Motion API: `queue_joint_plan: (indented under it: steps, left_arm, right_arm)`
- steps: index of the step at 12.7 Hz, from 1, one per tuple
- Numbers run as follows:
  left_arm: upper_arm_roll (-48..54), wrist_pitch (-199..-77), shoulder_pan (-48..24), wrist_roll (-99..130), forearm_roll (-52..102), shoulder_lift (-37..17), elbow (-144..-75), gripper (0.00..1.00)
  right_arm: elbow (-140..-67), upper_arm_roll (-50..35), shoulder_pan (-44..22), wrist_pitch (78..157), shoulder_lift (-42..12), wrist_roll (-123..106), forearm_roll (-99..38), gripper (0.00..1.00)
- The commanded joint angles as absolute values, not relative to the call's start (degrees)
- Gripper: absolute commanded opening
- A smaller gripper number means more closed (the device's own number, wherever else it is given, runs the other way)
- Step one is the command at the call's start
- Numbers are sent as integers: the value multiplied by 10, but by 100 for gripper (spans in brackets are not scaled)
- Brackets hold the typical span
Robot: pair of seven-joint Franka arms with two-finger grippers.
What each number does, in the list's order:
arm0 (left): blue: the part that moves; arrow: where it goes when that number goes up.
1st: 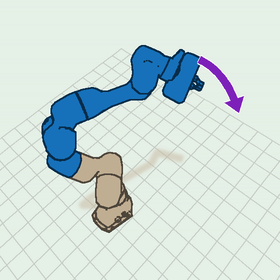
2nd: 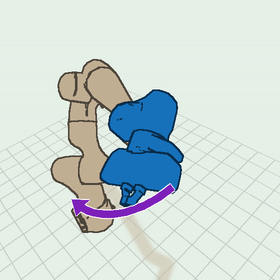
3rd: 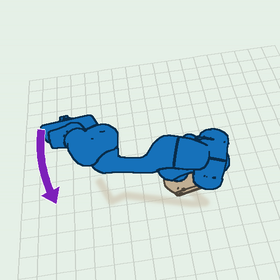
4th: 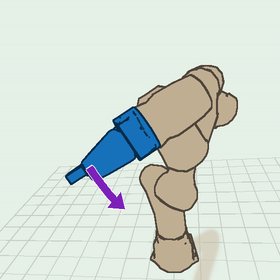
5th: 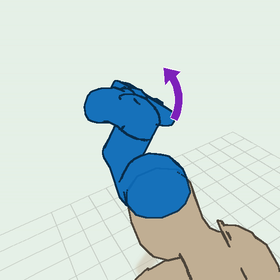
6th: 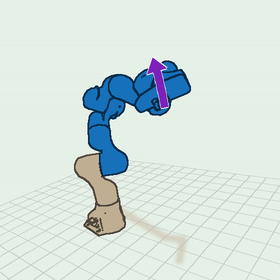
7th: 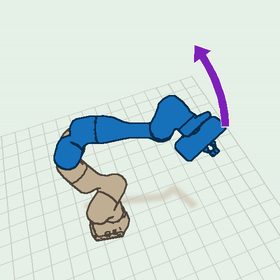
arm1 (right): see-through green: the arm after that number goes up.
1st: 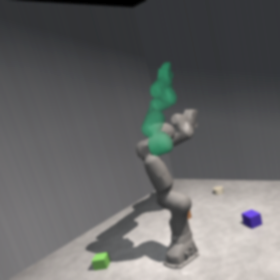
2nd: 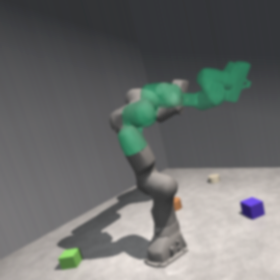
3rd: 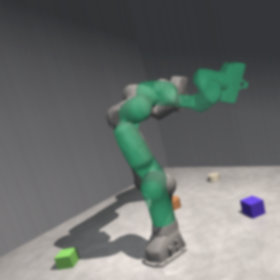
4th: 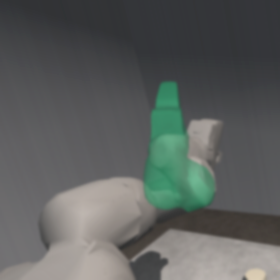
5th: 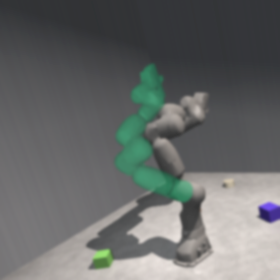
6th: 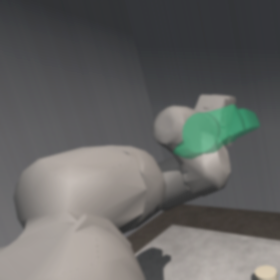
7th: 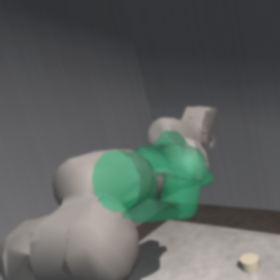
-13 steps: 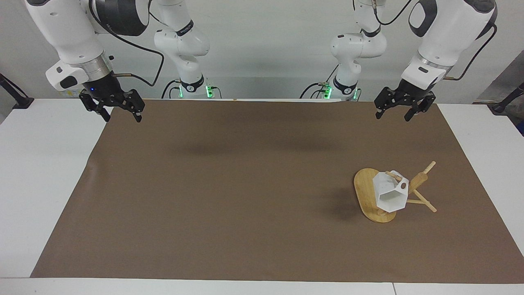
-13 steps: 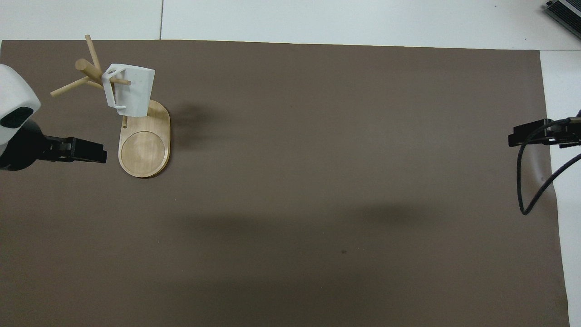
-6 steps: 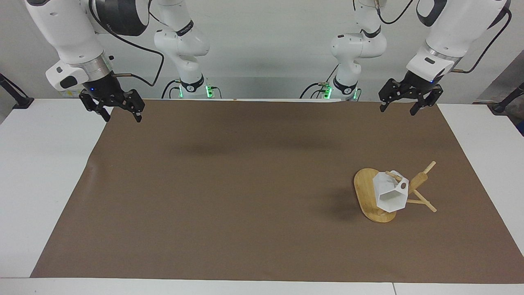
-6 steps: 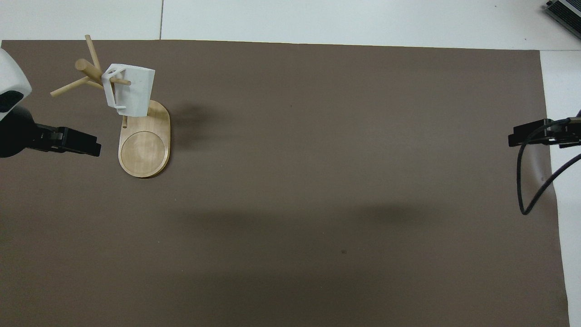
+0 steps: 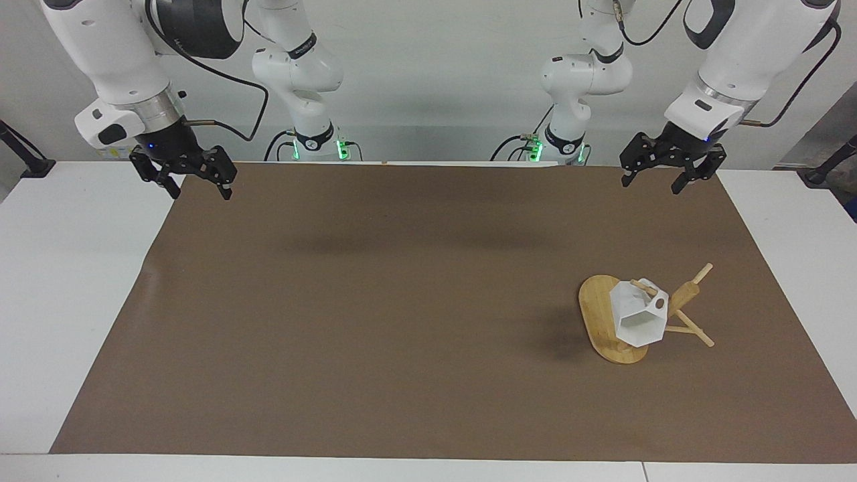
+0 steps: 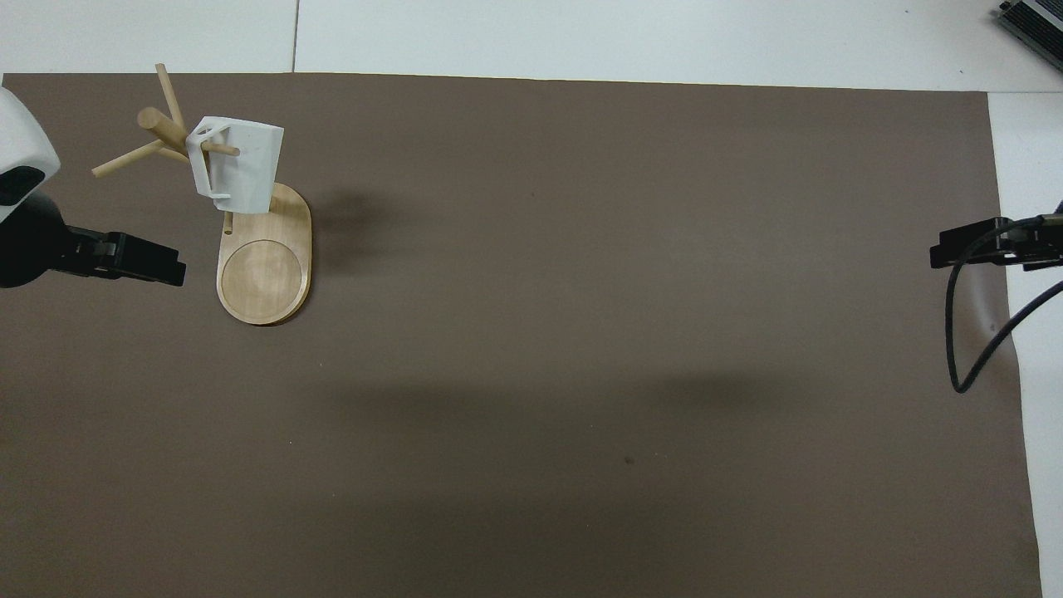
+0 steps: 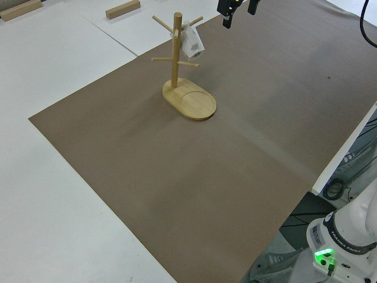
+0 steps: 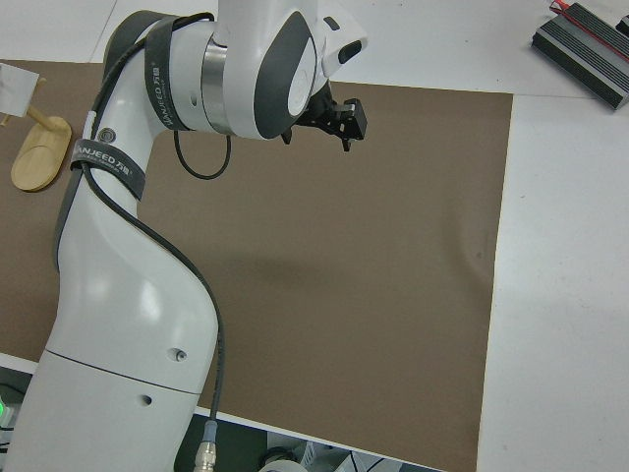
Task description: Hang cup on rack
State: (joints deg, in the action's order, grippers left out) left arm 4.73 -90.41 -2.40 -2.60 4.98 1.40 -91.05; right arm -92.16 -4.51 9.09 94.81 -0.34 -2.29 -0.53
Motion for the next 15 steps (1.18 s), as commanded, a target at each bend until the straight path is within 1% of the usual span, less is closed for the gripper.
queue_joint_plan:
  steps: [1, 5, 9, 11, 15]
  left_arm:
    - [44, -904, -31, -30, 38, 16, -913, 100]
    - [43, -909, -25, -26, 38, 11, -902, 100]
    - [40, -890, -23, -27, 36, 5, -883, 100]
    - [43, -842, -25, -27, 8, 4, -857, 100]
    - [43, -795, -27, -27, 5, 9, -846, 100]
  right_arm:
    - [-938, -47, 94, 952, 11, -20, -13, 100]
    - [-938, -47, 94, 953, 11, -20, -13, 100]
    - [-938, -47, 94, 953, 11, -20, -13, 100]
    - [-938, -47, 94, 953, 11, -21, -13, 100]
    - [-938, -47, 94, 953, 11, -20, -13, 100]
